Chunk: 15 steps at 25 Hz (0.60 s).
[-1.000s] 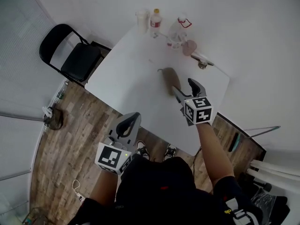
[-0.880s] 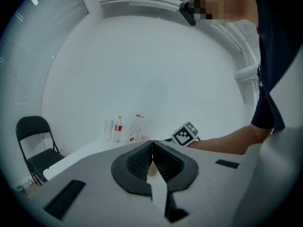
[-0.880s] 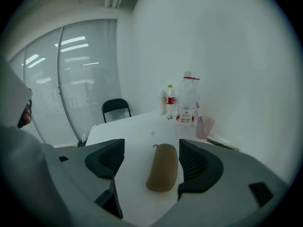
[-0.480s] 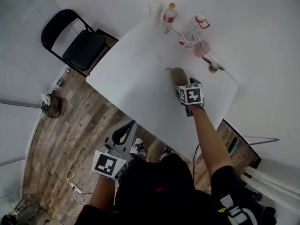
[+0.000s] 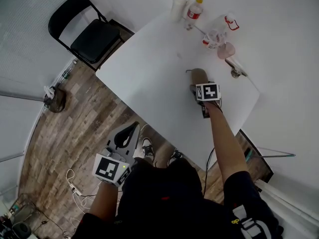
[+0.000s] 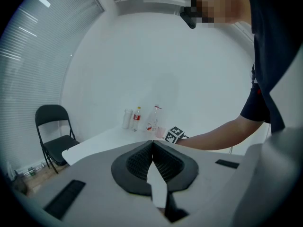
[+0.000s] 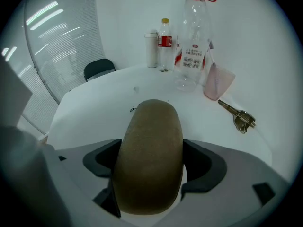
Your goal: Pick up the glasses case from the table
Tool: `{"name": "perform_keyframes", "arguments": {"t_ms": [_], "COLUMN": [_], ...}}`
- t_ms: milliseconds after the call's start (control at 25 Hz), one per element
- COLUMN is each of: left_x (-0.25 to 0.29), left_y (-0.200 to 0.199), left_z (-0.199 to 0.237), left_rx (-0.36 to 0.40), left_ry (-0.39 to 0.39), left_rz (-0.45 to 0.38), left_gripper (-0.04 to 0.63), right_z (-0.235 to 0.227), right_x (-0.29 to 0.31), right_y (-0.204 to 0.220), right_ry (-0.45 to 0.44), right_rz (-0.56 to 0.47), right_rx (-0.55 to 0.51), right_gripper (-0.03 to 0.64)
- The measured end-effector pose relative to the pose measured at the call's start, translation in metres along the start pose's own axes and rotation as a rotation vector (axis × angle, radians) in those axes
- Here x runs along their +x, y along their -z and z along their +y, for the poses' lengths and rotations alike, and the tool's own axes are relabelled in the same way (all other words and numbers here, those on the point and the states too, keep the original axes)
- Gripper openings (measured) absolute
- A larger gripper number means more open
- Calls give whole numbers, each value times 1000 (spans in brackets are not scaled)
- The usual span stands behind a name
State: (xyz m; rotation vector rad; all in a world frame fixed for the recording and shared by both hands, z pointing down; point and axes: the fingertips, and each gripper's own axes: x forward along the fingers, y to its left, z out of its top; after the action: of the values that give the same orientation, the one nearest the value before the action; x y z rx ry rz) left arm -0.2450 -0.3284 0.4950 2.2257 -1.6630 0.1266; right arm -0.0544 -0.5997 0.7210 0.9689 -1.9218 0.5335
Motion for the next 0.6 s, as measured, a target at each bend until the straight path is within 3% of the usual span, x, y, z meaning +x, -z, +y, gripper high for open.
{"name": "perform_keyframes", "arguments": {"t_ms": [320,600], "left_x": [-1,9], "left_y": [8,-8], "left_z": [-14,-35], "left_rx": [16,45], "left_ry": [16,35], "left_rz": [31,-3], "left_gripper": [20,20], "right_z": [-1,17], "right_x": [-16,-103], "right_y": [7,2], "right_ry": [22,-60], "right_rz": [-70,-312], "right_rx": [9,-10], "right_gripper": [382,382]}}
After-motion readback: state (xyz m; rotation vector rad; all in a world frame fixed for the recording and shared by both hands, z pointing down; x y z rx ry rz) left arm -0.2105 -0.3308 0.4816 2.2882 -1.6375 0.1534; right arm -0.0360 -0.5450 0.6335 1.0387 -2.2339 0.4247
